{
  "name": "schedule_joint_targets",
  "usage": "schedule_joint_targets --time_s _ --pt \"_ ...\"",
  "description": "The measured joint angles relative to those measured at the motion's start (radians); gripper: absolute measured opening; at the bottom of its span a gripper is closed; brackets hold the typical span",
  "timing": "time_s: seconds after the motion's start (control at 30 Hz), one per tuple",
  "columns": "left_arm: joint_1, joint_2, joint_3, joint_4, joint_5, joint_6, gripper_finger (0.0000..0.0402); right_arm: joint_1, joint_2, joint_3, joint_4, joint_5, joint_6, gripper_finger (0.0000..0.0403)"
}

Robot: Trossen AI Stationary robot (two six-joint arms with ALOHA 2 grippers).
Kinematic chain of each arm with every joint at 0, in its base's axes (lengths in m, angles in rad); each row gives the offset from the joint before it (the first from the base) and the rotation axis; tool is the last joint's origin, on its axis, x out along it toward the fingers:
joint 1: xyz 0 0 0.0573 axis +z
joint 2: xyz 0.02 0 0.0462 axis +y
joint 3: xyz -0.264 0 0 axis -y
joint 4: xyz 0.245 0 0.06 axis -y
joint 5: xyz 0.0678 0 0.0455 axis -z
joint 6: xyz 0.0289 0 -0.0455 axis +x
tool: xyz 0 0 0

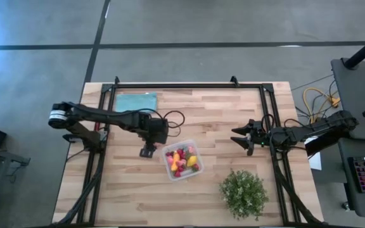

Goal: Pick and placing Produce into tupperware
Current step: Put the pink peach into the transparent bin

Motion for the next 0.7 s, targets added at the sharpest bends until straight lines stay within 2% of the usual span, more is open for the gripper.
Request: schedule_joint_targets --time_s 0.23,0.47,0.7 --pt "0.0 0.041 -0.086 0.093 -0.016 0.079 0.0208 0.0 0.0 0.0 0.0 0.0 0.0 0.024" --pt "0.002 0.06 -0.135 0.196 -0.169 0.082 0.0208 0.0 -0.001 0.0 0.0 0.0 0.0 0.024" --pt "0.007 0.072 -0.146 0.21 -0.141 0.113 0.0208 0.0 0.0 0.0 0.0 0.0 0.0 0.024"
